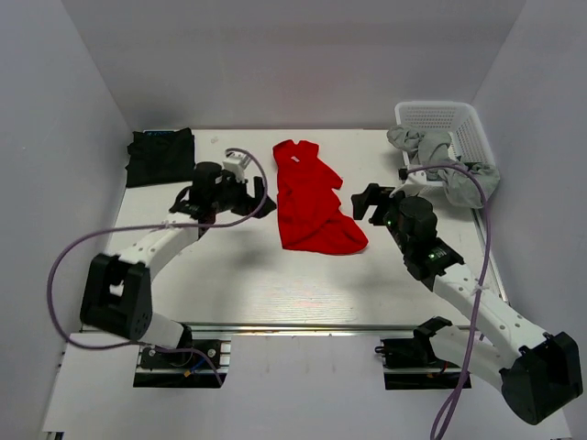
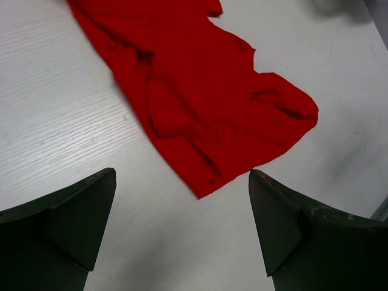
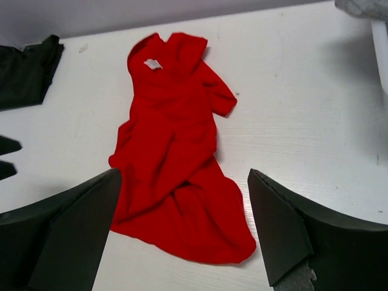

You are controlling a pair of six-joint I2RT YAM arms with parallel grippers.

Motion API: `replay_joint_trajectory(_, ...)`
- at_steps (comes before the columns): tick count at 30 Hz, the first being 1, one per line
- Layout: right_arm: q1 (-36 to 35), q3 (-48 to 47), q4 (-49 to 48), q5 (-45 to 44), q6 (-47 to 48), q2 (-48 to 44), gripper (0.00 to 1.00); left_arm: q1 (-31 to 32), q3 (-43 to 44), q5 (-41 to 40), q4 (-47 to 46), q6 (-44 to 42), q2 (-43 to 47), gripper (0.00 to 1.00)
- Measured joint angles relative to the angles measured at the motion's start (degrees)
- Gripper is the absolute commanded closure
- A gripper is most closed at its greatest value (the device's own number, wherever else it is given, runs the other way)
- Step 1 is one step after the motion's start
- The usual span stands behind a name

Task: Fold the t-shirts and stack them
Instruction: Flatten out the tshirt

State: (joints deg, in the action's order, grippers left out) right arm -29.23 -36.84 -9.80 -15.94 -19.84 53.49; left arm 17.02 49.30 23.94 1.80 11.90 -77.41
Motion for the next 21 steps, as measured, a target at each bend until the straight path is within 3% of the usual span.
replay_joint_trajectory(8, 0.0, -0.07, 4.39, -2.27, -2.67, 4.0, 0.1, 8.96, 16.41, 0.66, 2.95, -1.92, -20.09, 0.0)
replay_joint_trajectory(17, 0.0, -0.07, 11.08, -13.11, -8.81, 4.74, 0.1, 20.2, 32.98, -14.75, 13.86, -4.15, -35.1, 0.04)
replay_joint_trajectory(19, 0.0, -0.07, 12.0, -15.02, -9.75, 4.74, 0.1, 21.94, 36.28, -19.12, 16.39, -4.22, -38.47, 0.07)
replay_joint_trajectory(21, 0.0, -0.07, 12.37, -16.04, -10.14, 4.72, 0.1, 23.3, 38.58, -22.49, 18.38, -4.07, -41.33, 0.2)
